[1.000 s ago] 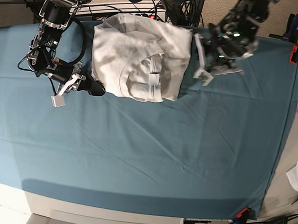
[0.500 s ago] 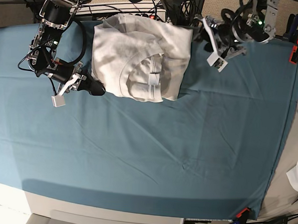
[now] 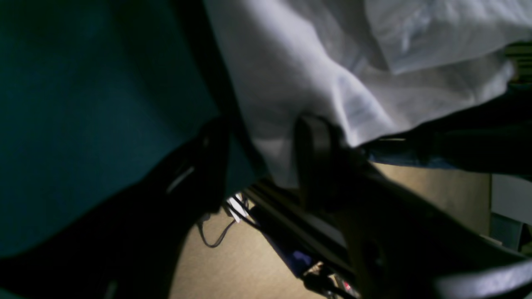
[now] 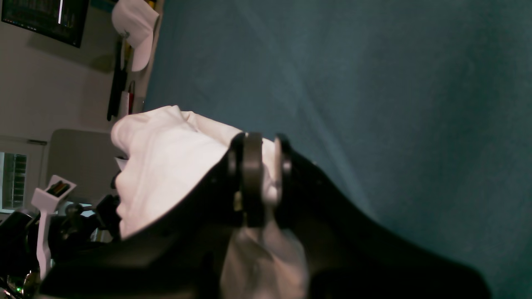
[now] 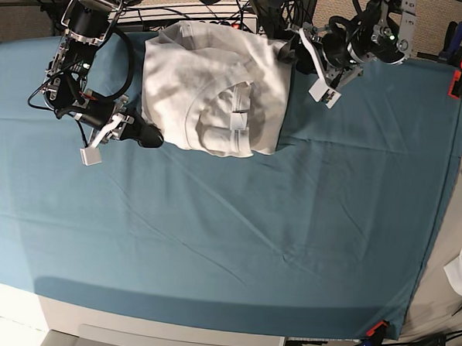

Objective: Fold the T-shirt properly

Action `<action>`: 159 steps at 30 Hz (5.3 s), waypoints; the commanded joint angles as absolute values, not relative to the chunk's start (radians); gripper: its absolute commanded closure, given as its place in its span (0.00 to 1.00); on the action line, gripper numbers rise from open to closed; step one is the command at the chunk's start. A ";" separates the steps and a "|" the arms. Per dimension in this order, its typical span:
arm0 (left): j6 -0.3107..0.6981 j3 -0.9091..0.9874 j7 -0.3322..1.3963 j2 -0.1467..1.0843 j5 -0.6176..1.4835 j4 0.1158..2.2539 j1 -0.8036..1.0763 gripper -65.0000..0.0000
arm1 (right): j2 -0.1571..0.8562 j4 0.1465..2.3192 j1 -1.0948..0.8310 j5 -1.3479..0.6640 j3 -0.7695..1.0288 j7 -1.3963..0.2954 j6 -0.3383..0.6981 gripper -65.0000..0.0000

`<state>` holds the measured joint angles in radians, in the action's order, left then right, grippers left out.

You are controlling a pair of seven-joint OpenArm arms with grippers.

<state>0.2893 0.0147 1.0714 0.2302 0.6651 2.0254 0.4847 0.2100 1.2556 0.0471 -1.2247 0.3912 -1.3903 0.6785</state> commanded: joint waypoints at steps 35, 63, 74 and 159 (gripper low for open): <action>0.331 0.016 1.010 0.231 0.646 2.035 0.333 1.00 | 0.213 1.506 -0.070 -1.245 0.389 -1.396 0.698 1.00; 0.334 -0.207 0.986 0.174 0.592 1.555 -0.247 1.00 | 0.001 1.715 -0.324 -1.238 0.387 -1.396 0.698 1.00; 0.214 -0.207 0.968 0.180 0.389 1.555 -0.270 1.00 | -0.005 1.715 -0.338 -1.230 0.387 -1.396 0.698 1.00; 0.432 0.537 1.187 0.548 0.899 1.558 -0.161 1.00 | -0.035 2.356 -0.601 -1.012 0.495 -1.380 0.698 1.00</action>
<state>0.4297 0.5335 1.1934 0.5320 0.8825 1.5467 -0.1463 -0.0391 2.3386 -0.5976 -0.9836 0.4950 -1.4055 0.6994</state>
